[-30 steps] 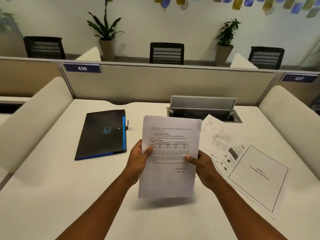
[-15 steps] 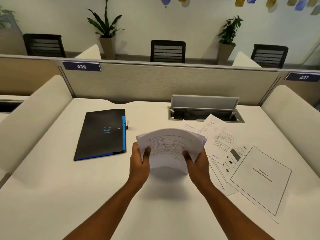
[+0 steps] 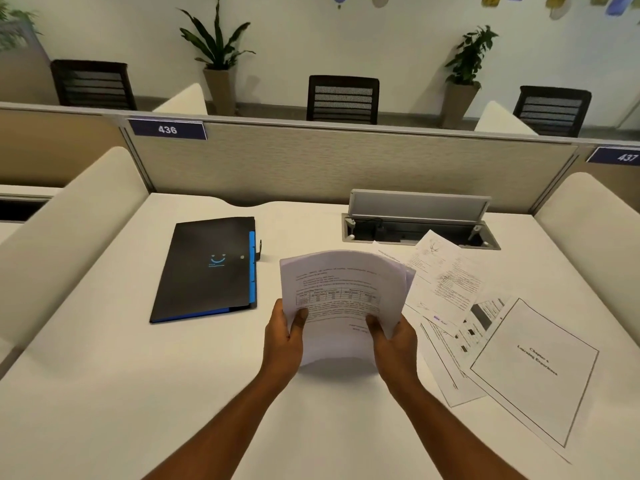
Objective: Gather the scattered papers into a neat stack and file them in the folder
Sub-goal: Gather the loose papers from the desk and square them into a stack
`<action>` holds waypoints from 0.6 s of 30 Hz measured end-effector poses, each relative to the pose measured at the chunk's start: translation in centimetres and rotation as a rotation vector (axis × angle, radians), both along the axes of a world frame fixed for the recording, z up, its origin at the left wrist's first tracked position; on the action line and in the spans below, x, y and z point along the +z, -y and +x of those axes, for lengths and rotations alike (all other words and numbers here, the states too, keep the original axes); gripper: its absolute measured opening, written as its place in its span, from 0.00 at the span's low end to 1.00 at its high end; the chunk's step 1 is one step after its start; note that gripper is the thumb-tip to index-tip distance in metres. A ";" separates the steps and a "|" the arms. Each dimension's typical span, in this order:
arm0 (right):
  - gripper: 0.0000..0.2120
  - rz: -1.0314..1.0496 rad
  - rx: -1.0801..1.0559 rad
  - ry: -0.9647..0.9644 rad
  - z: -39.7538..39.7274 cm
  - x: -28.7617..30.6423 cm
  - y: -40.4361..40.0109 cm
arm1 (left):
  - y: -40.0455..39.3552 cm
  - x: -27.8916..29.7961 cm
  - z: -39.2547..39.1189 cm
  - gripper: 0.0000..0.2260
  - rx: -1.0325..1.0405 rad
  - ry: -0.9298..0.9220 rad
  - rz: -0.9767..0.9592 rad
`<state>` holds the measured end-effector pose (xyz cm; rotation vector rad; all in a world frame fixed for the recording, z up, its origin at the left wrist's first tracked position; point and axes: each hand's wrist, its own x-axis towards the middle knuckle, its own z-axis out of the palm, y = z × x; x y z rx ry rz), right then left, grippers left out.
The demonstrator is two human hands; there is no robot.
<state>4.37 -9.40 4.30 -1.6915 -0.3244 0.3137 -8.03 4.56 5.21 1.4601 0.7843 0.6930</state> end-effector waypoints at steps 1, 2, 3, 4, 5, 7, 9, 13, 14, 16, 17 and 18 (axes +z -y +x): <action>0.12 0.000 -0.006 -0.001 0.2 0.2 -0.1 | -0.2 0.0 0.2 0.10 -0.002 -0.012 -0.002; 0.12 0.012 -0.015 -0.016 0.5 0.4 -0.3 | -0.4 0.0 0.4 0.10 -0.008 -0.023 -0.004; 0.14 0.041 -0.028 -0.052 0.8 0.7 -0.5 | -0.6 -0.1 0.5 0.12 -0.016 -0.033 -0.001; 0.15 0.081 -0.045 -0.093 1.2 0.9 -0.7 | -0.8 -0.1 0.5 0.15 -0.020 -0.048 0.011; 0.16 0.128 -0.066 -0.131 1.5 1.0 -0.8 | -1.0 -0.3 0.4 0.21 -0.007 -0.072 0.025; 0.17 0.218 -0.110 -0.205 1.9 0.9 -1.0 | -1.7 -1.1 0.1 0.33 0.097 -0.152 -0.022; 0.19 0.296 -0.133 -0.315 2.3 0.6 -1.1 | -2.2 -1.9 -0.4 0.41 0.208 -0.195 -0.219; 0.21 0.357 -0.089 -0.477 1.8 -0.1 -1.3 | -1.7 -3.1 -0.6 0.31 0.068 0.060 -0.649; 0.22 0.365 -0.072 -0.495 1.5 -0.1 -1.3 | -1.5 -3.0 -0.5 0.27 0.047 0.152 -0.710; 0.24 0.401 -0.012 -0.527 1.0 0.1 -1.0 | -1.3 -2.8 -0.2 0.22 0.079 0.235 -0.709; 0.25 0.425 0.020 -0.547 1.0 0.2 -0.8 | -1.5 -2.5 0.0 0.20 0.110 0.218 -0.650; 0.26 0.446 0.043 -0.562 1.2 0.4 -0.4 | -1.9 -2.1 0.0 0.19 0.141 0.167 -0.565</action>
